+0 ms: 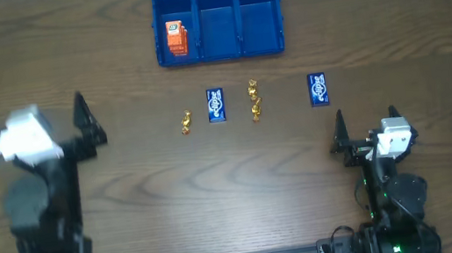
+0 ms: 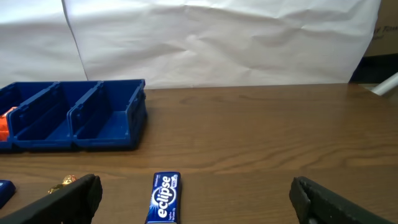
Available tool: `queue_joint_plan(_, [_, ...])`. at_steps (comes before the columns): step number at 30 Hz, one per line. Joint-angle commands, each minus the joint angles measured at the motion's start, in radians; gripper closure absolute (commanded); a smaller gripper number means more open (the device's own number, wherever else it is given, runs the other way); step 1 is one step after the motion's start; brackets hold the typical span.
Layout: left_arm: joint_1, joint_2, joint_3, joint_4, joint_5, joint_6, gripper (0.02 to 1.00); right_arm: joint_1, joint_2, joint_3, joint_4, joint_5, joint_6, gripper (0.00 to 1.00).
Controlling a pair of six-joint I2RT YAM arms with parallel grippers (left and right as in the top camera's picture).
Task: Sort Candies Into Trays
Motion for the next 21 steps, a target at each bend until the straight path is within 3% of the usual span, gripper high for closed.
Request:
queue_joint_plan(1, [0.009, -0.188, -0.182, 0.048, 0.051, 0.021, 0.047, -0.004, -0.007, 0.001, -0.01, -0.002, 0.013, 0.003])
queue_joint_plan(13, [0.047, -0.498, -0.512, 0.264, 0.103, 0.03, 0.04, -0.004, -0.007, 0.001, -0.01, -0.002, 0.014, 0.003])
queue_joint_plan(21, [0.065, -0.537, -0.521, 0.077, 0.175, 0.032, 0.018, -0.004, -0.007, 0.001, -0.01, -0.002, 0.014, 0.003])
